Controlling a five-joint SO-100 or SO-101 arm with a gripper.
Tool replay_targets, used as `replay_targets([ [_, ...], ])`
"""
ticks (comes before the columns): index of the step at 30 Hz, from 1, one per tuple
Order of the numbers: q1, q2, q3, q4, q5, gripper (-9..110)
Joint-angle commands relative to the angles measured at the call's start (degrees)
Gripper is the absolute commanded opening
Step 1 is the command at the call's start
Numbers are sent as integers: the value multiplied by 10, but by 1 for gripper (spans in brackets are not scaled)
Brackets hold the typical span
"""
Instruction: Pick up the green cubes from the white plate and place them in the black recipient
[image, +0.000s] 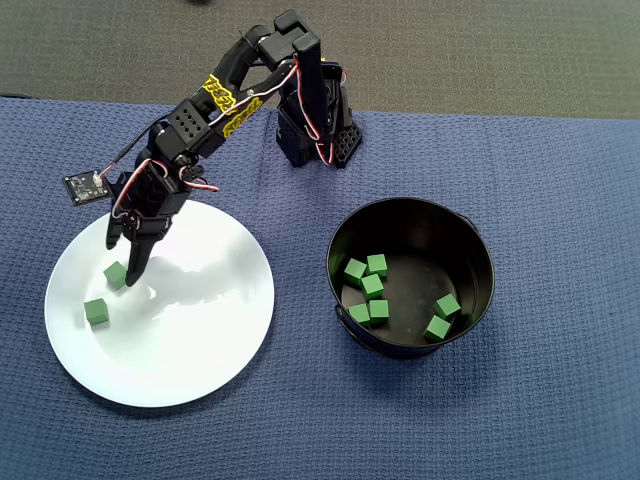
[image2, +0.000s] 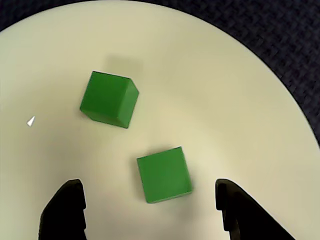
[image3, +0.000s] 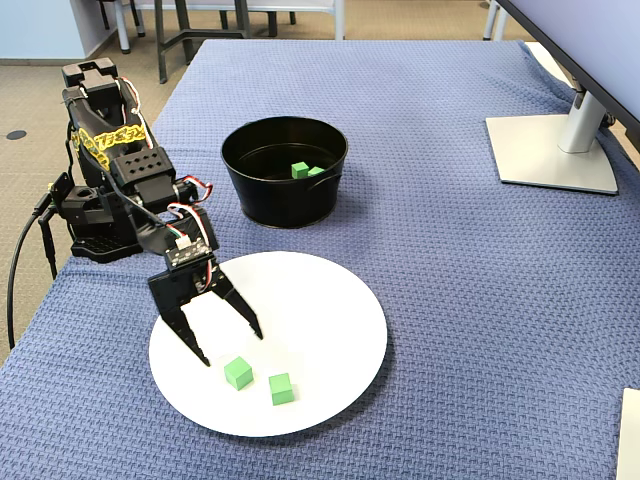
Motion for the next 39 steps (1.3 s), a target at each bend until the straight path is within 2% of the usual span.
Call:
replay_targets([
  [1, 11, 2, -11, 15, -64, 29],
  [9, 14, -40, -62, 35, -83, 27],
  [13, 16, -57, -99, 85, -85, 27],
  [18, 11, -79, -112, 69, -91, 27],
  [39, 3, -140, -156, 31, -81, 15],
])
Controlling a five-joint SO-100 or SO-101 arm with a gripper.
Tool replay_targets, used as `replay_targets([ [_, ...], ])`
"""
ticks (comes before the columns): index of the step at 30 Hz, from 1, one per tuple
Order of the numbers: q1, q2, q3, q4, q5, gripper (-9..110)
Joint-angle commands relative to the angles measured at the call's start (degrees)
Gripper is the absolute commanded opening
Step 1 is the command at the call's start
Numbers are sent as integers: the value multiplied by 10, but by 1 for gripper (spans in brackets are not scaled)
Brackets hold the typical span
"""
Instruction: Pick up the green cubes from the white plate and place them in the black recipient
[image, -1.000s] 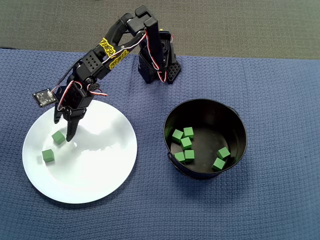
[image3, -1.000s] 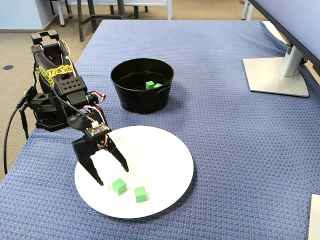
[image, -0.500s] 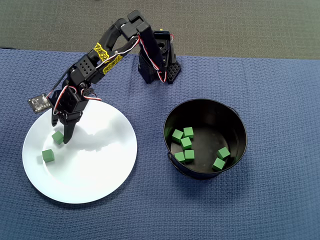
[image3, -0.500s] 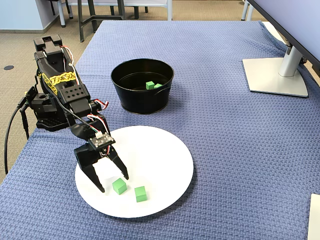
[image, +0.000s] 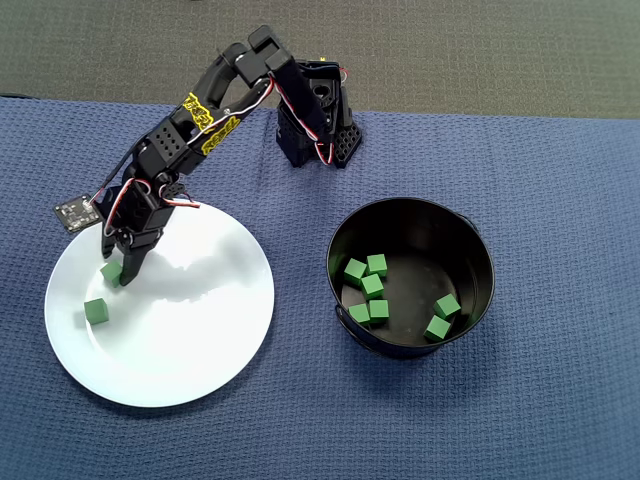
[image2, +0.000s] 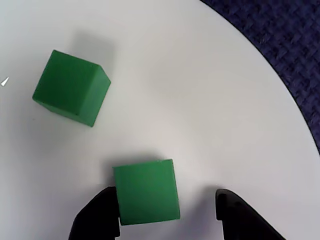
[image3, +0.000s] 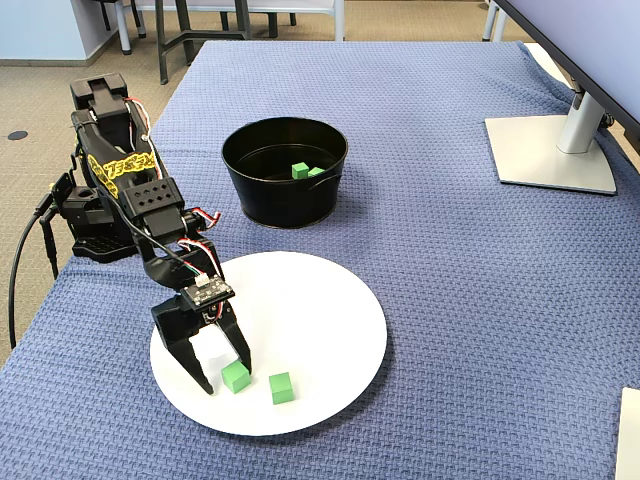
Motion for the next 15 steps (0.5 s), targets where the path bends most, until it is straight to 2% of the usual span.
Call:
replay_targets([
  [1, -8, 2, -58, 2, -9, 13],
  [3, -7, -2, -62, 4, -8, 12],
  [7, -7, -4, -64, -3, -5, 0],
  [15, -10, -1, -60, -7, 12, 0],
])
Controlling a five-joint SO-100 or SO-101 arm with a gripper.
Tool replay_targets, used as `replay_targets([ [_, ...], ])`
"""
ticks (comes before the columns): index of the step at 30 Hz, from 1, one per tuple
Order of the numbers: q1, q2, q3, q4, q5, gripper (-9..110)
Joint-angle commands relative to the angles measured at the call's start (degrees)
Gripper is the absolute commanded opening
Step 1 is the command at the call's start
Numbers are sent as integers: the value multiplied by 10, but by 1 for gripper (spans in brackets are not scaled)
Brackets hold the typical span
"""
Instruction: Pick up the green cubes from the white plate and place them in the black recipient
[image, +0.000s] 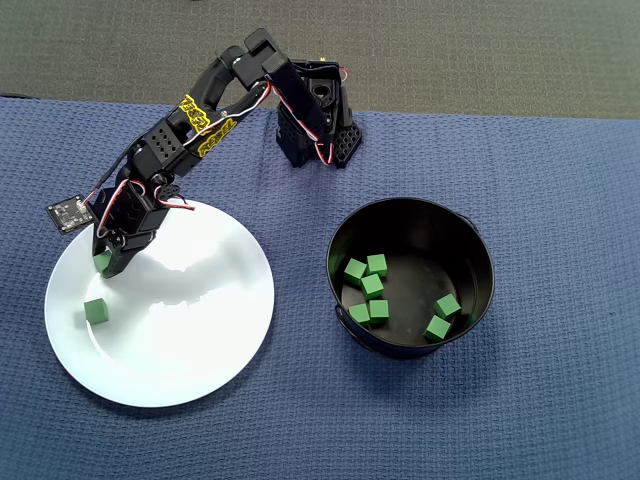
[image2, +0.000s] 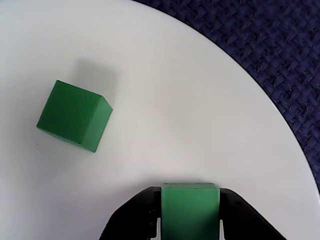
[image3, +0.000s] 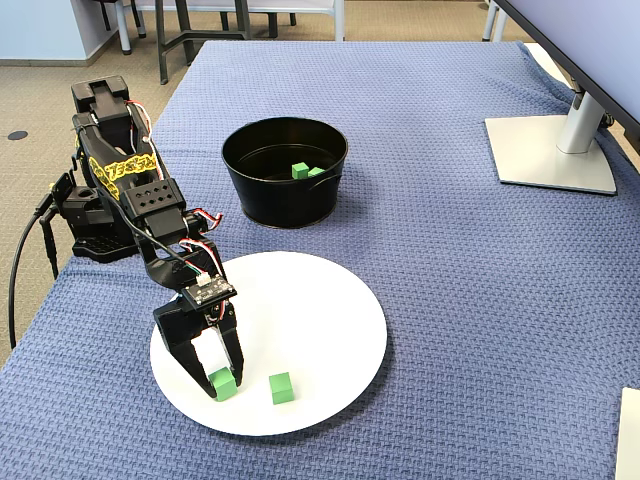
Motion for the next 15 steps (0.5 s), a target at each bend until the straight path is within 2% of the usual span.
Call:
replay_targets([
  [1, -11, 18, -32, 6, 15, 0],
  [8, -32, 123, -40, 128, 110, 0],
  [15, -59, 286, 26, 134, 190, 0],
])
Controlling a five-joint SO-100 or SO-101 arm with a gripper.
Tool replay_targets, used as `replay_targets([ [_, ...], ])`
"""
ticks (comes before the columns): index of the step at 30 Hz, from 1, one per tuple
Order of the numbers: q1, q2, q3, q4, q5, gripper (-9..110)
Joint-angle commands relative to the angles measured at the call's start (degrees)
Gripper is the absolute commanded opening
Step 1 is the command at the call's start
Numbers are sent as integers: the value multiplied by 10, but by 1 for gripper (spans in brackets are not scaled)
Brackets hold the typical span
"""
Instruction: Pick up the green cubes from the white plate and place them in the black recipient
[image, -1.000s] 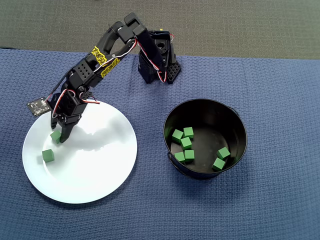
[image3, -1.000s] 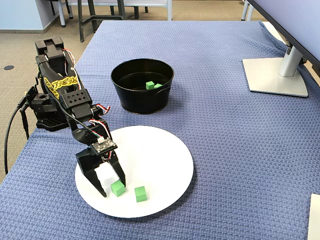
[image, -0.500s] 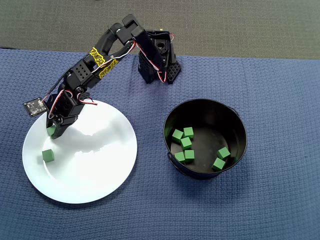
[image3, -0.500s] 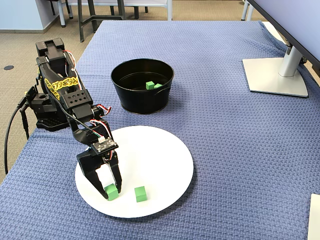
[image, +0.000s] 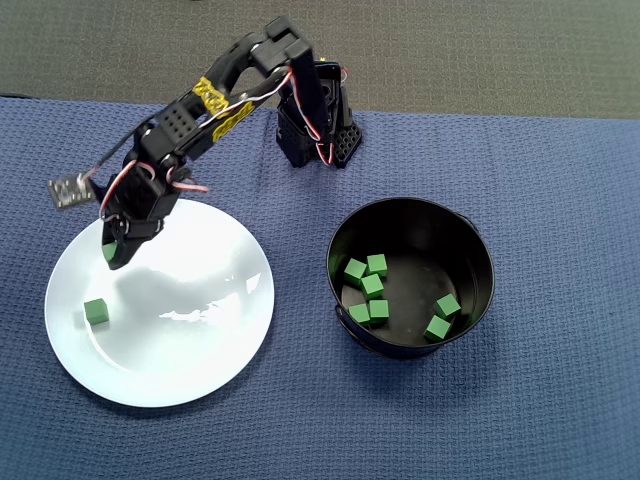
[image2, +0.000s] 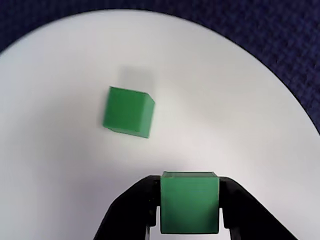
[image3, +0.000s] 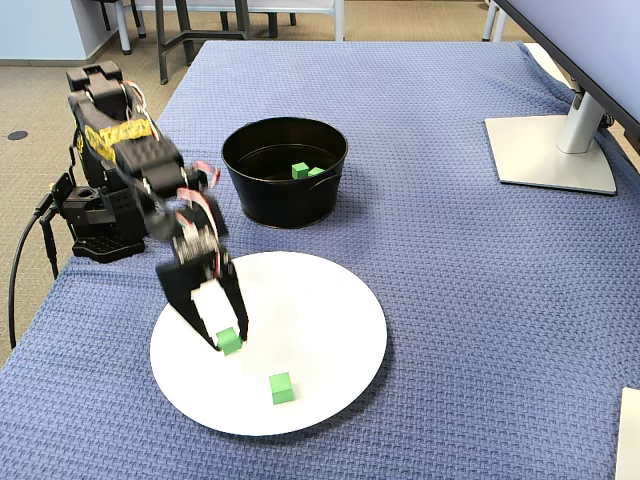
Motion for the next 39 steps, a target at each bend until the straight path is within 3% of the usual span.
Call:
replay_targets([
  [1, -32, 162, 39, 8, 71, 0],
  [5, -79, 306, 126, -5, 194, 0],
  [11, -192, 474, 178, 79, 416, 0],
  [21, -460, 527, 188, 161, 640, 0],
  [28, -642, 506, 243, 145, 715, 0],
  [36, -711, 437, 275, 113, 716, 0],
  [39, -715, 450, 274, 128, 690, 26],
])
